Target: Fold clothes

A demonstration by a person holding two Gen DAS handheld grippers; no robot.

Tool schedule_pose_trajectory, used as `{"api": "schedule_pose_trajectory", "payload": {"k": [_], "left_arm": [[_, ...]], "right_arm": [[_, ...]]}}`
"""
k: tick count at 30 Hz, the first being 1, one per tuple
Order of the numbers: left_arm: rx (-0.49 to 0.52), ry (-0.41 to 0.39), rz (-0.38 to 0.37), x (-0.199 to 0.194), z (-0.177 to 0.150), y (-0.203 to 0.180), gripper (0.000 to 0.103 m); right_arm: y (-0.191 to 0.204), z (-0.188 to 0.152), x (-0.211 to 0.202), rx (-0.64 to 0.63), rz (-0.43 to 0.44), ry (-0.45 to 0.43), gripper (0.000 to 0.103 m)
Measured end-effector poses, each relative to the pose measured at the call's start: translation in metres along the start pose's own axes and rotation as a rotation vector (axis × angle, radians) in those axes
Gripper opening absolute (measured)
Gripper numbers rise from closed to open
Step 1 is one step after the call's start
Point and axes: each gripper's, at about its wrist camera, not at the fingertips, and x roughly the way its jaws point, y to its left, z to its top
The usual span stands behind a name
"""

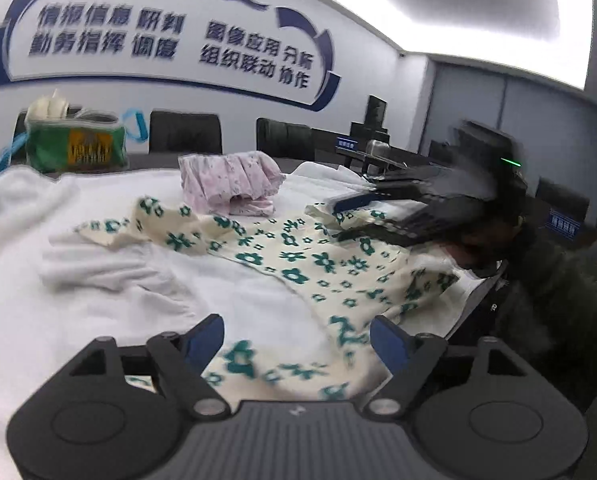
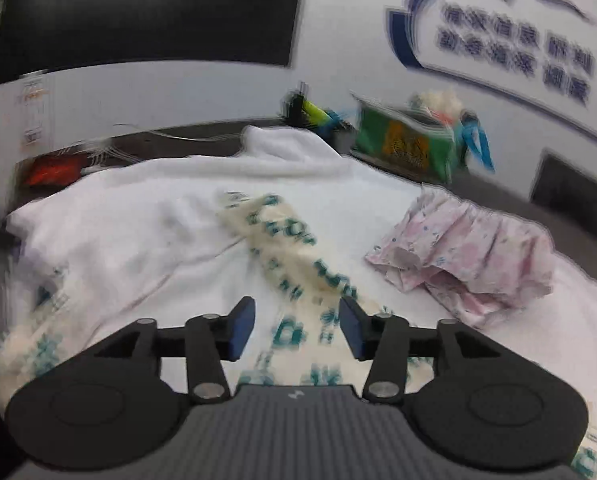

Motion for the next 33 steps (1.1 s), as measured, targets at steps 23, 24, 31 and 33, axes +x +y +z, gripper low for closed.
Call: {"api": "schedule_pose_trajectory", "payload": {"k": [23,24,31,33], "left_arm": [[0.078,0.011,-0.097,0.0,-0.012,0.003,0.079],[0.07,-0.001,-0.111,-0.003,-0.011,0.004,0.079],[0.079,0.027,-0.101,-0.003,-0.014,-0.002,0.079],[0.108,0.041,-0.104,-0.003,-0.017,-0.007,0.079]], "right_arm": [[-0.007,-0.112,-0.132,0.137,-0.165,0.114,0.041],[-0.008,-0.113,-0.135,0.143,-0.172,0.106,0.041],[-0.007,-0.116,-0.138,0.139,-0.185,0.109,0.045],[-0.006,-0.116,-0.135,0.127,-0.174,0.109,0.045]]}}
